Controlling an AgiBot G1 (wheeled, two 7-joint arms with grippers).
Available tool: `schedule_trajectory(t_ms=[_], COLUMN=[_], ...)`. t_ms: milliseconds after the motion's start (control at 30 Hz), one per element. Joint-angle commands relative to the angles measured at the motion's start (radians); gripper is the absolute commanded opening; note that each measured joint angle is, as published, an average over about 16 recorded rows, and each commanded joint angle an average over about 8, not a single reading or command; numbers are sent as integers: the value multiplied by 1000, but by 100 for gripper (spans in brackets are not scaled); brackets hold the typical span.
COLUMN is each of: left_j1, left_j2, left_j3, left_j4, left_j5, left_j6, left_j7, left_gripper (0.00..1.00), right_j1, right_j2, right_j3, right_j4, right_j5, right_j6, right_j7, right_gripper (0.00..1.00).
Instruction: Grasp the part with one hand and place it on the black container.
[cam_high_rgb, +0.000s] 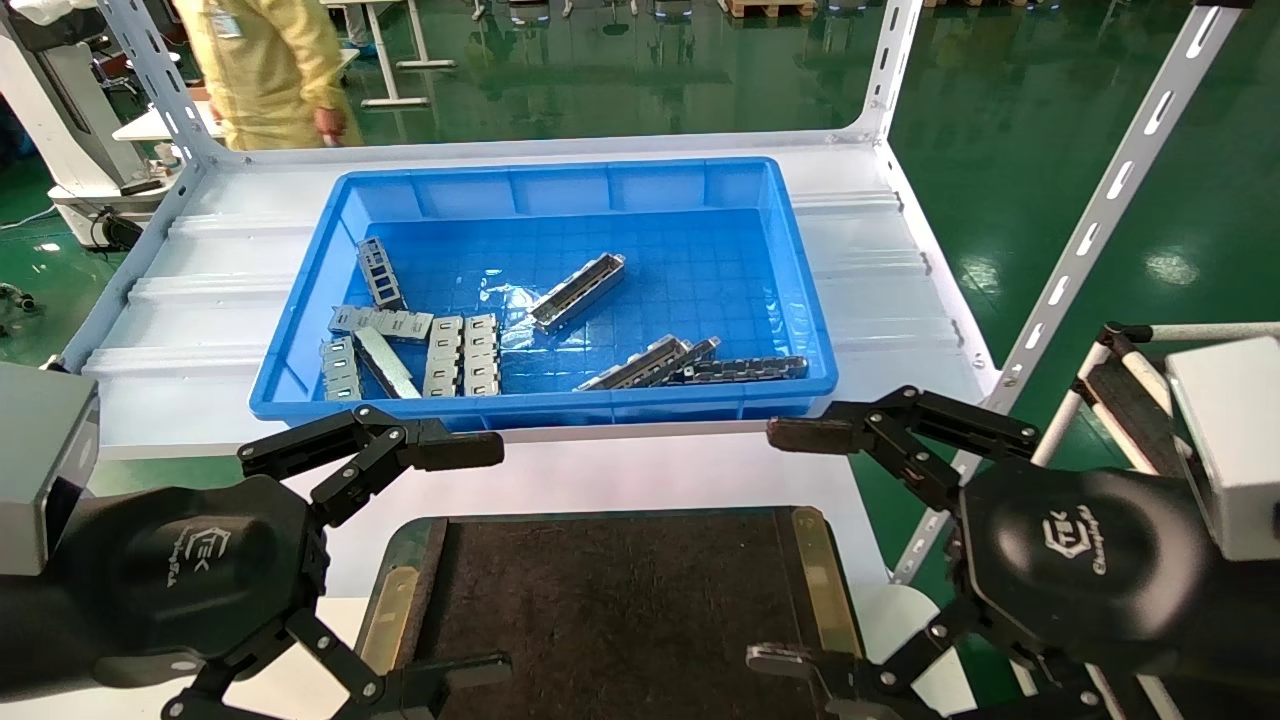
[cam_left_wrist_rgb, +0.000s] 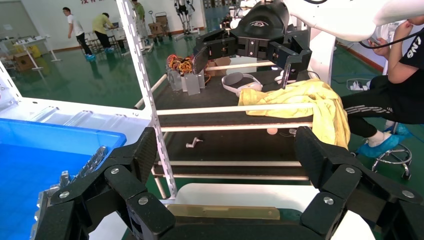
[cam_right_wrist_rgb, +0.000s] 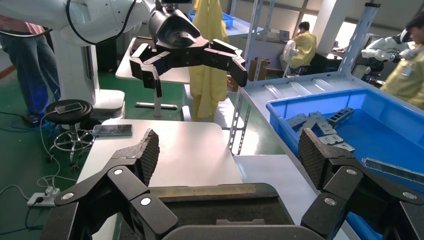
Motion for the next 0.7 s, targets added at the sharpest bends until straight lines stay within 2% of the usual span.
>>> schedule_trajectory(t_ms=[33, 700], left_j1=[0, -6], left_j2=[0, 3], left_j3=[0, 1], left_j4=[0, 7], left_j5=[0, 8], left_j6=[0, -5], left_j7=[0, 3], left_gripper=[100, 100], right_j1=[0, 0], right_j2=[0, 0], right_j3=[0, 0], right_j4=[0, 0], right_j5=[0, 0], right_j6=[0, 0], right_j7=[0, 0], right_gripper=[100, 100])
